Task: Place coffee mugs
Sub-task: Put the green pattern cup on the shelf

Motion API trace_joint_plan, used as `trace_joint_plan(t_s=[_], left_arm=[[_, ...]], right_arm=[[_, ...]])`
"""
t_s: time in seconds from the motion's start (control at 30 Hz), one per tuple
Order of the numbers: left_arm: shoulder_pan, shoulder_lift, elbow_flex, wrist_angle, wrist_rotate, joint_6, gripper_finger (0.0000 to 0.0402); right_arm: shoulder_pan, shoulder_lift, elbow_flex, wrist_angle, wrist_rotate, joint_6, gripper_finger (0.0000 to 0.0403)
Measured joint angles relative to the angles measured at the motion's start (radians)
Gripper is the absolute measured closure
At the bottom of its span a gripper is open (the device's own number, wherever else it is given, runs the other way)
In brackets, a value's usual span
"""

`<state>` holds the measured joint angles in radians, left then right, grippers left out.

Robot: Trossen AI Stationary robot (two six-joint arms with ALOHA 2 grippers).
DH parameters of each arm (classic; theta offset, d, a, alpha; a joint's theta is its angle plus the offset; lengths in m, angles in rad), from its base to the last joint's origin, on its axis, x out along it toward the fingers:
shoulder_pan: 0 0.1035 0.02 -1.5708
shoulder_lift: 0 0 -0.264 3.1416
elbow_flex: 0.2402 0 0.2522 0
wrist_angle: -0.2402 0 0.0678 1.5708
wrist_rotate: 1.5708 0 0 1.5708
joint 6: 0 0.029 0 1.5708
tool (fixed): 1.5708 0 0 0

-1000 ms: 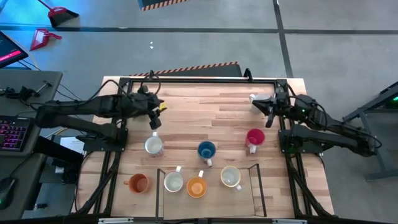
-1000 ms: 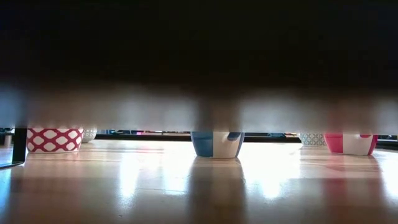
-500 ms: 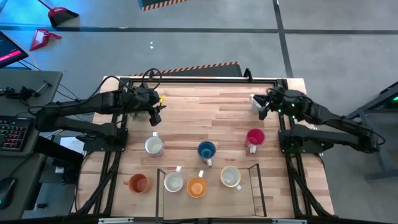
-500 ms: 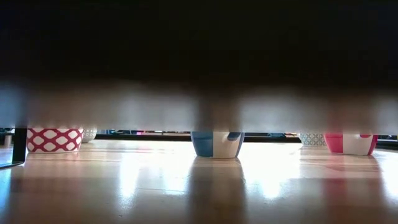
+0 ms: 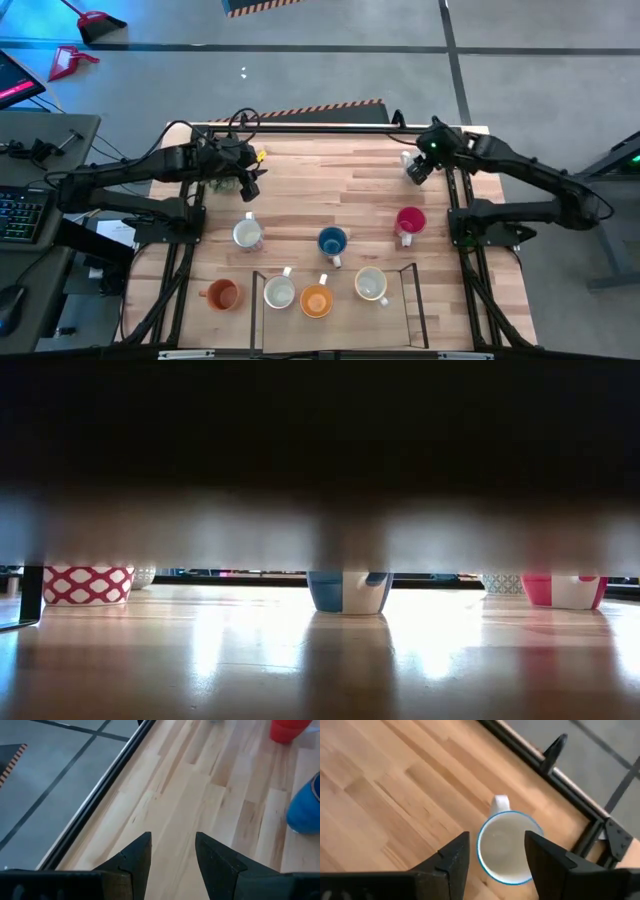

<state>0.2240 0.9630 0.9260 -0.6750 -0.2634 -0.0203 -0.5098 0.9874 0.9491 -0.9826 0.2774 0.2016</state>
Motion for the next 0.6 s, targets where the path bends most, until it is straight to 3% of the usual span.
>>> trace_joint_plan(t_s=[0.43, 0.6], left_arm=[[-0.016, 0.0, 0.0, 0.0, 0.0, -0.004, 0.0259], [-0.016, 0.0, 0.0, 0.0, 0.0, -0.004, 0.0259]], right_arm=[[-0.001, 0.114, -0.003, -0.077, -0.078, -0.103, 0.0256], [-0.001, 0.162, -0.003, -0.109, -0.049, -0.106, 0.0256]])
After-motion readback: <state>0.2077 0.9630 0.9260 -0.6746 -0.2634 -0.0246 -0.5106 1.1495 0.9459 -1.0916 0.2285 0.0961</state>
